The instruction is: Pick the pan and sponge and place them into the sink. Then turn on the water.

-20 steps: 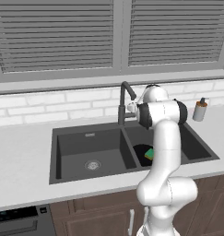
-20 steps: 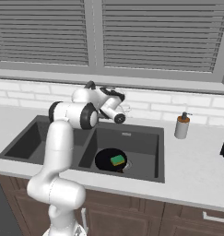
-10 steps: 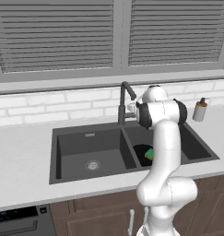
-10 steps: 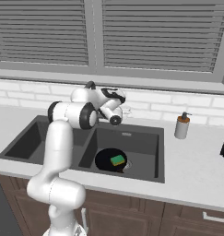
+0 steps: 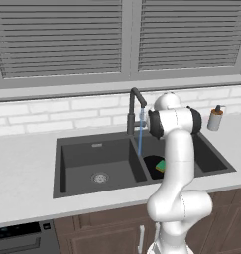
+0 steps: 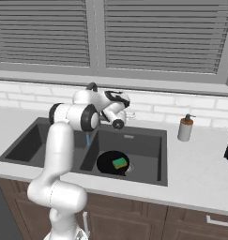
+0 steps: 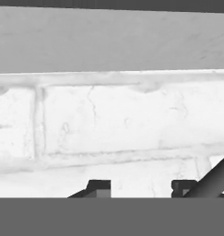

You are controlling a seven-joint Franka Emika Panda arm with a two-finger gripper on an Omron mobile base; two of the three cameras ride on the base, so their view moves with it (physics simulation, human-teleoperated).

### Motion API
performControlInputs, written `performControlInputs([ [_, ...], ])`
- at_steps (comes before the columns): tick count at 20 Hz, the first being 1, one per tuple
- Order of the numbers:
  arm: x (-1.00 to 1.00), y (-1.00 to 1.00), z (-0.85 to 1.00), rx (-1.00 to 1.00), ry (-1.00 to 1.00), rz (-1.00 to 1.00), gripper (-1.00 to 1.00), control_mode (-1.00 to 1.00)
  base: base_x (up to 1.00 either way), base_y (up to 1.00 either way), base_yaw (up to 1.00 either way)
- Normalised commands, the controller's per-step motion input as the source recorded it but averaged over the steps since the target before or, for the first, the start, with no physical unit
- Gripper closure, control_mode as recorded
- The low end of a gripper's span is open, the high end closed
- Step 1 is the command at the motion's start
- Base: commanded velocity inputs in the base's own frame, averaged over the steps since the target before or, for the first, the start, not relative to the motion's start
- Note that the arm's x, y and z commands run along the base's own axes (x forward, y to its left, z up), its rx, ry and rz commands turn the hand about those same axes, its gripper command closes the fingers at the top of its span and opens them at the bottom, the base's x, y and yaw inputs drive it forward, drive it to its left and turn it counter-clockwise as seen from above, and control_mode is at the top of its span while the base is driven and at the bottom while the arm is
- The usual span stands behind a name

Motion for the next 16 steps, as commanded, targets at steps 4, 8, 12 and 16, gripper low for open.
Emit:
performControlInputs([
  [4,0.00,-1.00,-0.69,0.00,0.00,0.00,1.00,-1.00,0.00,0.00,0.00],
  [8,-0.10,-1.00,-0.61,0.02,0.00,0.01,1.00,-1.00,0.00,0.00,0.00],
  [12,-0.76,-1.00,0.02,0.29,-0.01,0.14,1.00,-1.00,0.00,0.00,0.00],
  [16,-0.93,-1.00,0.23,0.40,0.00,0.20,1.00,-1.00,0.00,0.00,0.00],
])
